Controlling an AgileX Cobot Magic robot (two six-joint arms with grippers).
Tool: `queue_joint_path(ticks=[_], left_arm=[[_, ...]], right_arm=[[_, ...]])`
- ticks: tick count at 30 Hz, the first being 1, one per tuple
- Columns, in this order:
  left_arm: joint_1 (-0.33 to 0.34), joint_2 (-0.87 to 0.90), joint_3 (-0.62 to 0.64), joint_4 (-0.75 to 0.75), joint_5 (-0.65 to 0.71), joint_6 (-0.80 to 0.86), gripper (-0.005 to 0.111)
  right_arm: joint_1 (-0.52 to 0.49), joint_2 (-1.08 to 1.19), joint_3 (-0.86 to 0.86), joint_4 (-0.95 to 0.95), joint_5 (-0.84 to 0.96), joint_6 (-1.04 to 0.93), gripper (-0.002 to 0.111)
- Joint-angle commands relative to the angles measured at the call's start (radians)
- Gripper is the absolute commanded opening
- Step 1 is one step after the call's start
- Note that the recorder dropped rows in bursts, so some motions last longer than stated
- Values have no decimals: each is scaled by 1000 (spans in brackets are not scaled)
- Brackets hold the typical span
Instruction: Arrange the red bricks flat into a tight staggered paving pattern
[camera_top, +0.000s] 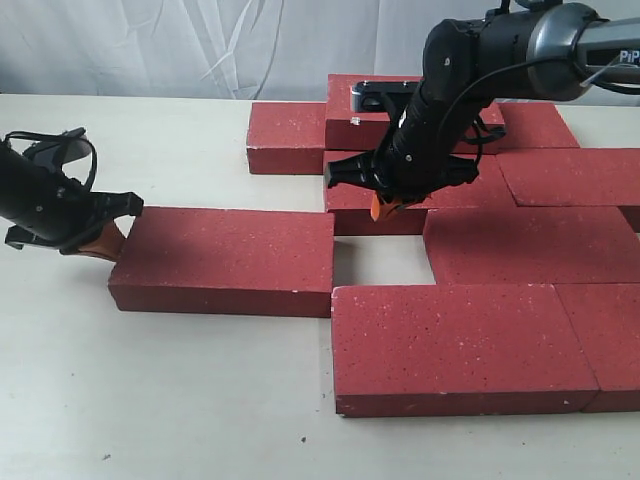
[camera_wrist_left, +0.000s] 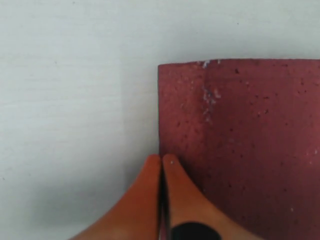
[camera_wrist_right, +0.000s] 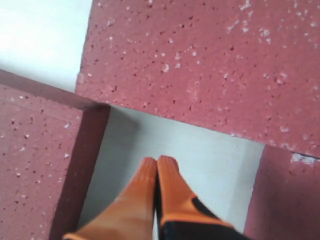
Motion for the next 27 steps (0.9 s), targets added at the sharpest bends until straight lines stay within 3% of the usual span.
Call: queue_joint_path(ticks=[1, 13, 27], left_arm=[[-5, 1, -3, 20, 19, -28, 0], [-2, 1, -3, 18, -32, -28, 0], [0, 1, -3, 30, -75, -20, 0]], right_arm=[[-6, -4, 0, -1, -10, -4, -1], [13, -28, 0, 232, 49, -294, -1], [212, -71, 3, 215, 188, -342, -1]])
